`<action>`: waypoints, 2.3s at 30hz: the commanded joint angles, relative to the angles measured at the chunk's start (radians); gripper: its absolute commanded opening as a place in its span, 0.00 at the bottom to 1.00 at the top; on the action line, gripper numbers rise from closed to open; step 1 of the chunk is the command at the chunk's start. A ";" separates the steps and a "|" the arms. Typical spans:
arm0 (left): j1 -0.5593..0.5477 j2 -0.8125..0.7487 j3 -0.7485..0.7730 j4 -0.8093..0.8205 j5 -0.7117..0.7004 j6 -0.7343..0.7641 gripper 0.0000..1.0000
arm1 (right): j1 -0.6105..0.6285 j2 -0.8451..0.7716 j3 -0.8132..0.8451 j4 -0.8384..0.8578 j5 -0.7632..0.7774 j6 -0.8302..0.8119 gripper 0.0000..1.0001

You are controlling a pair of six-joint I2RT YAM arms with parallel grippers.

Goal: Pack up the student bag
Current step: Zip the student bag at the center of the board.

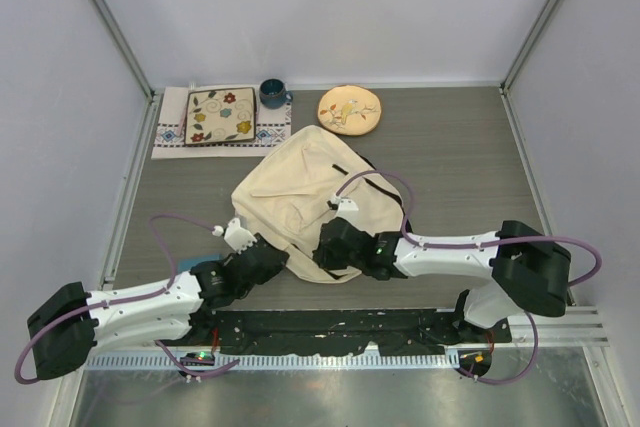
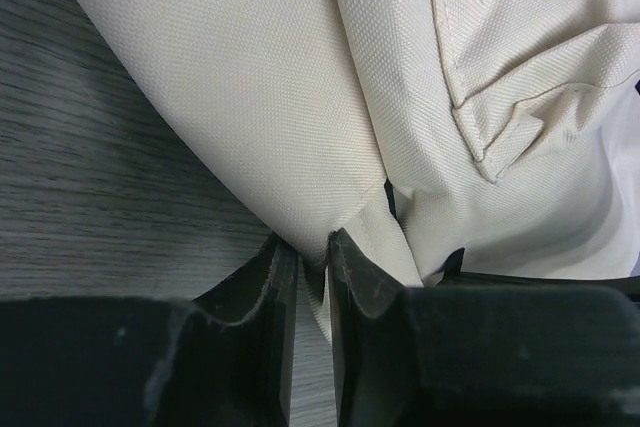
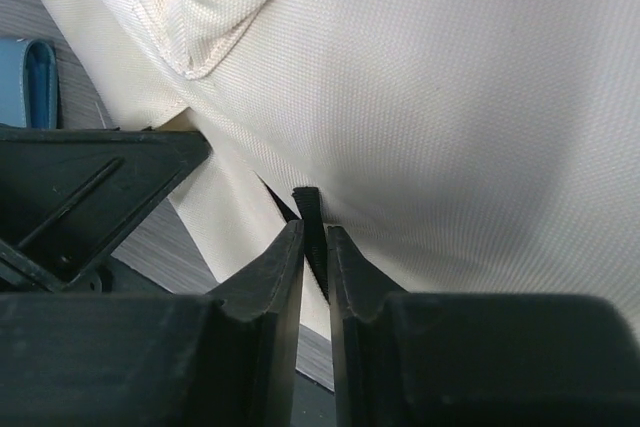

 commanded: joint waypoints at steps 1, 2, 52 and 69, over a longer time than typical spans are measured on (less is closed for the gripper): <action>0.005 -0.007 0.003 0.091 -0.025 -0.015 0.19 | 0.012 0.007 0.046 -0.001 0.076 -0.004 0.20; 0.005 -0.006 0.003 0.091 -0.023 -0.015 0.18 | 0.012 0.009 0.047 -0.010 0.081 -0.007 0.20; 0.211 -0.196 -0.049 -0.072 0.053 0.046 0.00 | 0.166 -0.359 -0.138 -0.234 0.474 0.099 0.01; 0.295 -0.254 -0.022 -0.124 0.141 0.151 0.03 | 0.167 -0.450 -0.163 -0.190 0.518 0.021 0.01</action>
